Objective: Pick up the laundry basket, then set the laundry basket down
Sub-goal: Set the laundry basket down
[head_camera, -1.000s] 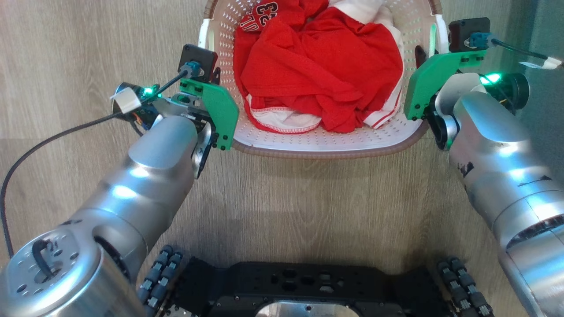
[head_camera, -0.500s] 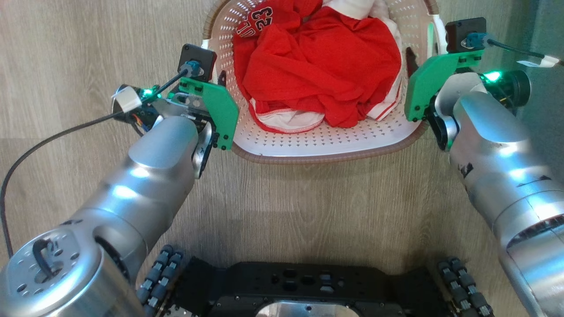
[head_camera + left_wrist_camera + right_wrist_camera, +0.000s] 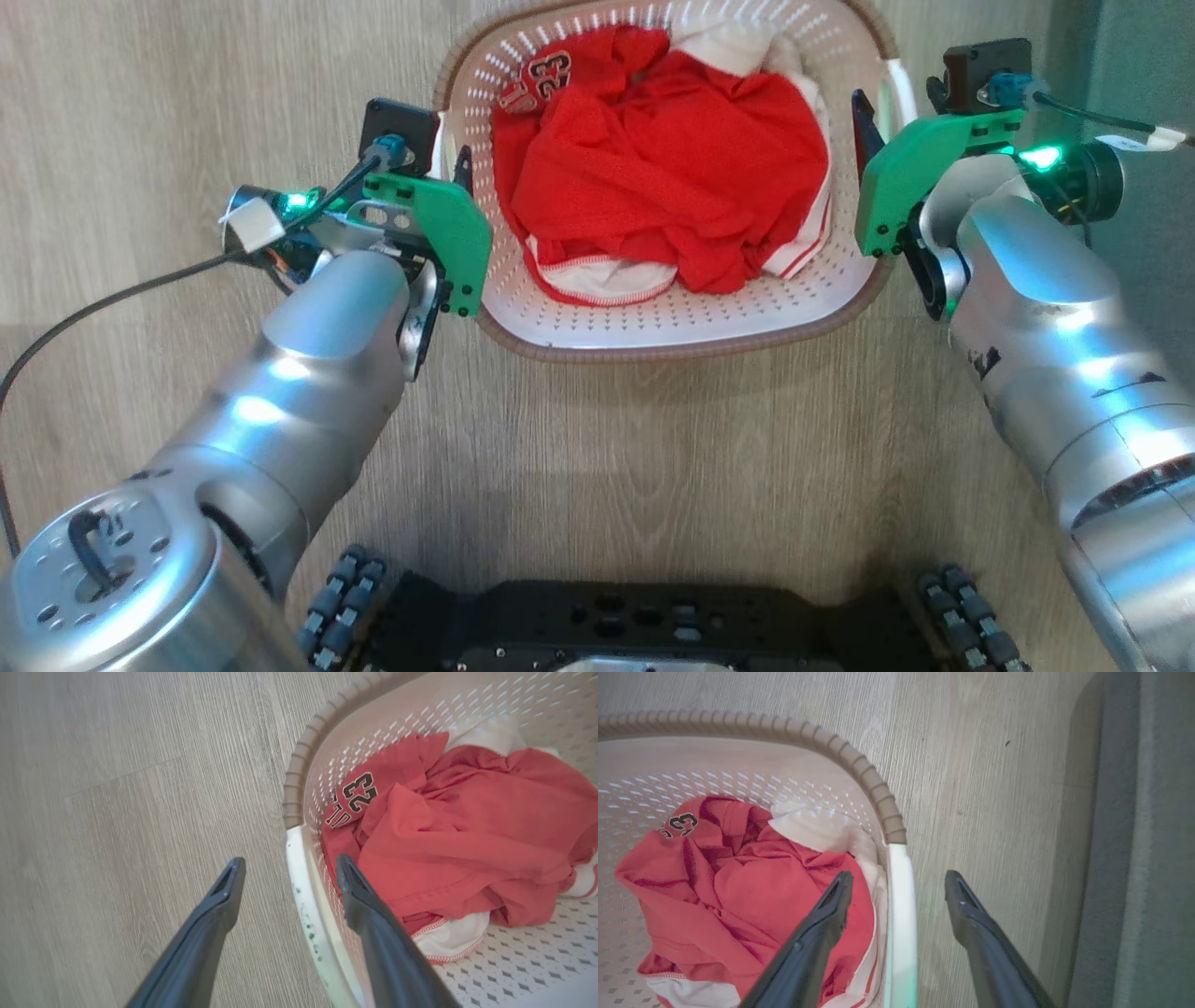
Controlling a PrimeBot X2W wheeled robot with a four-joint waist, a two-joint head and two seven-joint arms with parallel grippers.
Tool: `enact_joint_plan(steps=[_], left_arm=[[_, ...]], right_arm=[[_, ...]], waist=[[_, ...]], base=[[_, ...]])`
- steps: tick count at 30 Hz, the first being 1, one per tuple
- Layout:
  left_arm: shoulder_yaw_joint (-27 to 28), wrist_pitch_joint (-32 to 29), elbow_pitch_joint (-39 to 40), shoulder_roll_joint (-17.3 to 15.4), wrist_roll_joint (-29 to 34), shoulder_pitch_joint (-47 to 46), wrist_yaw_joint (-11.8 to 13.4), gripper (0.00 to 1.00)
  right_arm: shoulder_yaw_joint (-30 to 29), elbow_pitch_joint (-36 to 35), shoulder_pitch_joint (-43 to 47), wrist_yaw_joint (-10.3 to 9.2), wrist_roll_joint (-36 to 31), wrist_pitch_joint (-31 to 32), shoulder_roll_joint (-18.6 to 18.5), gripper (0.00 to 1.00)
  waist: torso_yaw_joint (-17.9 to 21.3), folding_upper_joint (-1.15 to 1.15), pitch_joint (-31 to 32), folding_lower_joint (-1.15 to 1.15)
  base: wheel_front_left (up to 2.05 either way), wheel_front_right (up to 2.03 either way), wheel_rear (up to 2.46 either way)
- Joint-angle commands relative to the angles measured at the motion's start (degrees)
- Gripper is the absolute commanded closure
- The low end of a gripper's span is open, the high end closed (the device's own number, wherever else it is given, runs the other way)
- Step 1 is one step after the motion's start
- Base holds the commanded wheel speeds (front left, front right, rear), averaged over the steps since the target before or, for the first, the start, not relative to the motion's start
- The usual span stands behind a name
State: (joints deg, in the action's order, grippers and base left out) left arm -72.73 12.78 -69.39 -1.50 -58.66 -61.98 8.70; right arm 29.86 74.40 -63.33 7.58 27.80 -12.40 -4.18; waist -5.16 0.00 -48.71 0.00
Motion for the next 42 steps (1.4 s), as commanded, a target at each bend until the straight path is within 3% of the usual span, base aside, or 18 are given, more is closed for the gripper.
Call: enact_joint_plan(steps=[1, 7, 9, 15, 20, 30, 42], left_arm=[[0.97, 0.8, -0.2, -1.38, -0.33, 1.39, 0.62, 0.0], [3.54, 2.12, 0.27, -1.38, -1.24, 2.86, 0.65, 0.0], [7.43, 2.18, 3.72, -2.2, 0.72, 3.01, 1.63, 0.0], [19.31, 2.2, 15.3, -6.1, 10.17, 9.75, 4.62, 0.0], [29.29, 2.21, 24.53, -7.72, 19.49, 19.26, 5.5, 0.0], [44.21, 2.21, 39.05, -8.05, 33.38, 36.47, 3.53, 0.0], [53.5, 2.21, 53.16, -6.9, 41.77, 50.86, 0.54, 0.0]], right_arm=[[0.76, -0.67, 1.24, -0.09, 0.42, -0.78, 1.3, 0.0], [0.34, -0.86, 1.81, -0.09, 0.1, -2.29, 1.3, 0.0], [-0.95, -1.91, 2.36, -0.09, -0.38, -2.54, 1.18, 0.0], [-5.23, -10.91, 7.9, -0.09, -4.06, -2.58, -0.45, 0.0], [-10.24, -19.09, 15.48, -0.09, -8.24, -2.59, -0.9, 0.0], [-18.66, -35.27, 30.16, -0.09, -14.04, -2.59, 0.42, 0.0], [-23.58, -50.92, 44.97, -0.09, -16.01, -2.6, 1.23, 0.0]], waist=[[0.06, 0.0, 1.22, 0.0], [-0.07, 0.0, 5.98, 0.0], [-0.24, 0.0, 8.71, 0.0], [-0.49, 0.0, 15.04, 0.0], [-0.88, 0.0, 21.43, 0.0], [-1.37, 0.0, 33.24, 0.0], [-1.61, 0.0, 42.88, 0.0]], base=[[0.0, 0.0, 0.0], [0.0, 0.0, 0.0], [0.0, 0.0, 0.0], [0.0, 0.0, 0.0], [0.0, 0.0, 0.0], [0.0, 0.0, 0.0], [0.0, 0.0, 0.0]])
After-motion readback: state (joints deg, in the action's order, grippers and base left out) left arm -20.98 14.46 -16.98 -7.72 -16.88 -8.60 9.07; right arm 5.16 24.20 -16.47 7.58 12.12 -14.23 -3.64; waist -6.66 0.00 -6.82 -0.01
